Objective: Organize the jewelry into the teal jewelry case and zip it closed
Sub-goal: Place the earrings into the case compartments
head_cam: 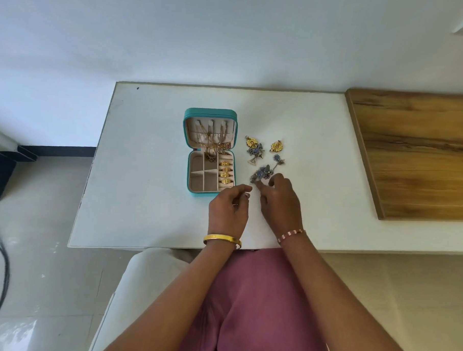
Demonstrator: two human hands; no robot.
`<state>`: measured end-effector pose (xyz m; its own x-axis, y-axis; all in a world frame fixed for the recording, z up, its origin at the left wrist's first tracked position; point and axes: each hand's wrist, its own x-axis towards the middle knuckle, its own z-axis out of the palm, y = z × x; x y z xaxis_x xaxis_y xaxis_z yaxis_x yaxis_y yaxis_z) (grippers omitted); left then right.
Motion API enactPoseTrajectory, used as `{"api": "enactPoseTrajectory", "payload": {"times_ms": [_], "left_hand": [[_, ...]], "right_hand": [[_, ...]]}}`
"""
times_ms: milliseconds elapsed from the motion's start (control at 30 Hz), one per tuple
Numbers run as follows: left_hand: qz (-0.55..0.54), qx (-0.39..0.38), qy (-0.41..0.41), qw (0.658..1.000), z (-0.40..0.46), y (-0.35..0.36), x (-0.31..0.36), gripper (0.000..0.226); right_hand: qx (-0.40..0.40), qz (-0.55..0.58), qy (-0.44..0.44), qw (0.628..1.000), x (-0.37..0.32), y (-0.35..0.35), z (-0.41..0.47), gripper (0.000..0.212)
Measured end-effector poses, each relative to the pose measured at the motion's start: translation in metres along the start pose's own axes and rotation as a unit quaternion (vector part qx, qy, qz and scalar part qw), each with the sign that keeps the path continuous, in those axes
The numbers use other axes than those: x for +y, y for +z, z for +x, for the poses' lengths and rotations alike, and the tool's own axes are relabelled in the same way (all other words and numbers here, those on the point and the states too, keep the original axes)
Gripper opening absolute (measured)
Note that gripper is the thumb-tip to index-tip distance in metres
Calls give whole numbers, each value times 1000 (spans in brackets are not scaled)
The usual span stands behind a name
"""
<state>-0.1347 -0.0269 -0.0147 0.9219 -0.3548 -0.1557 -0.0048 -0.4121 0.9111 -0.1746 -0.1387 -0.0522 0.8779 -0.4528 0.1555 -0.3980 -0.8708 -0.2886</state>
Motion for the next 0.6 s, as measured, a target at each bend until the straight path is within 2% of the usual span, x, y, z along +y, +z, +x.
{"api": "enactPoseTrajectory", "payload": {"times_ms": [133,267,433,600], "left_hand": [[10,-8,-17,1000,-9,0,-5,21],[13,-9,-35,999,-15,-1,-9,20],[5,-6,-51,999,-16,-3,-10,20],[-16,-4,-66,998,-17,-6,-9,22]], "right_hand": [[-1,85,14,996,-1,-1,-14,24],[4,155,90,984,1,-13,1,31],[-73,109,110,985,-2,-10,23,37],[-62,119,125,983,-5,-8,24,13]]}}
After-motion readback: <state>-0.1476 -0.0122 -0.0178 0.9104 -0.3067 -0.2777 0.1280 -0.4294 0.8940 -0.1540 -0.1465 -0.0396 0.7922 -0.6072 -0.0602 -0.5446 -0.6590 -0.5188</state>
